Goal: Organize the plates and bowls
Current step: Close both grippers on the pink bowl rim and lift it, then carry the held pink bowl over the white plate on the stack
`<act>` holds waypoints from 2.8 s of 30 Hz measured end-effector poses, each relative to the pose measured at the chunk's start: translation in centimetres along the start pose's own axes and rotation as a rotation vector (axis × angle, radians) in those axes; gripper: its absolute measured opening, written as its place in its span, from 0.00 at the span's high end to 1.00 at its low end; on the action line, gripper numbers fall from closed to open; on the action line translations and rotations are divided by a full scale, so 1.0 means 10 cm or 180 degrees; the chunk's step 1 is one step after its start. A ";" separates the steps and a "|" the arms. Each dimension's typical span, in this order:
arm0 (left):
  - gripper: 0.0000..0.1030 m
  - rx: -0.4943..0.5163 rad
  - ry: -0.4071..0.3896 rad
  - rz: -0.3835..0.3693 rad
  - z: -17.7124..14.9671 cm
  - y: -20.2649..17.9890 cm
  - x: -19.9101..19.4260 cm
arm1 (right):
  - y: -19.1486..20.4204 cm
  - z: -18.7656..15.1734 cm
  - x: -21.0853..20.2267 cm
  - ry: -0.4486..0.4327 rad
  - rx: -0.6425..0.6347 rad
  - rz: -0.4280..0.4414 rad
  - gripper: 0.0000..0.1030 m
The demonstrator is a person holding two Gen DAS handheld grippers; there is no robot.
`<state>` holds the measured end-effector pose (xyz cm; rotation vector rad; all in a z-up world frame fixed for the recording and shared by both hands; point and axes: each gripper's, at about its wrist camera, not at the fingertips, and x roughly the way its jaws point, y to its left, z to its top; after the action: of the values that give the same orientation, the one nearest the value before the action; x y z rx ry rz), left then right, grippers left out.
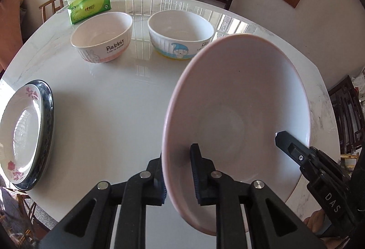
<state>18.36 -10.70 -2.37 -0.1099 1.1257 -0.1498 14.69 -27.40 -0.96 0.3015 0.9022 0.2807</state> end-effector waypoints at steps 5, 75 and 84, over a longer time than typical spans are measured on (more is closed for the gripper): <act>0.80 -0.0054 -0.0223 0.0240 -0.31 0.34 -0.32 | 0.39 -0.19 0.00 -0.0034 -0.0160 0.0119 0.88; 0.74 -0.1198 -0.0532 0.0605 -0.46 3.01 -1.06 | 2.81 -0.15 0.98 0.0437 -0.1067 0.0579 0.85; 0.74 -0.1243 -0.0382 0.0481 -0.45 3.10 -0.95 | 2.80 -0.11 1.08 0.0515 -0.1047 0.0527 0.85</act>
<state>12.25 21.38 -0.90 -0.3753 1.0280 0.2113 17.02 2.52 0.98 0.0484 0.9747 0.6060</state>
